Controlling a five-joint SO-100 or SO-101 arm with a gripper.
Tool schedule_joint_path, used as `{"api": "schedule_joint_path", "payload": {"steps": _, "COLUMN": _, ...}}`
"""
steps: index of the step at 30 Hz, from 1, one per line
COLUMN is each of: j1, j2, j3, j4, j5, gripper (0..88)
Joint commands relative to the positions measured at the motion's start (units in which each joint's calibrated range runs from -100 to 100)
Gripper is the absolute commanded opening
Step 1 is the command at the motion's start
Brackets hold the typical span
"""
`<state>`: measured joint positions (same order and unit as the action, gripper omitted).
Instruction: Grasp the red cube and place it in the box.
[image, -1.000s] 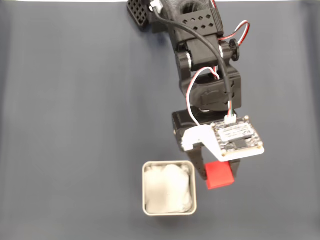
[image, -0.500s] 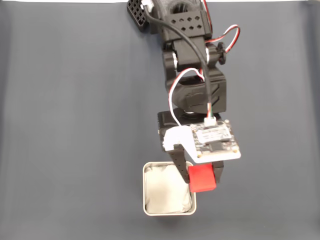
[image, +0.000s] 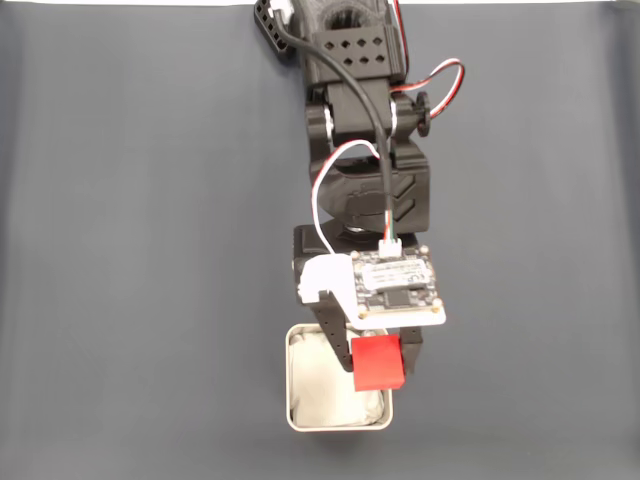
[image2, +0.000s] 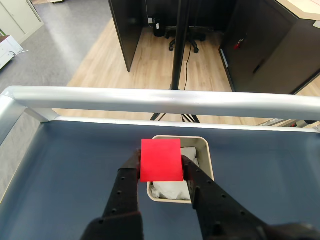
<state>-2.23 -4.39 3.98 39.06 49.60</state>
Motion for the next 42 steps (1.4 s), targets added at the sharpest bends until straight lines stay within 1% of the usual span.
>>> {"api": "schedule_joint_path", "payload": {"steps": 1, "j1": 1.23, "j2": -0.21, "j3": -0.33, "j4": -1.68, "j5": -0.15, "gripper": 8.1}}
{"api": "schedule_joint_path", "payload": {"steps": 19, "j1": 2.01, "j2": 4.65, "j3": 0.22, "j4": -4.88, "j5": 0.24, "gripper": 8.1}}
{"api": "schedule_joint_path", "payload": {"steps": 42, "j1": 3.72, "j2": 5.25, "j3": 0.58, "j4": -5.54, "j5": 0.68, "gripper": 8.2}}
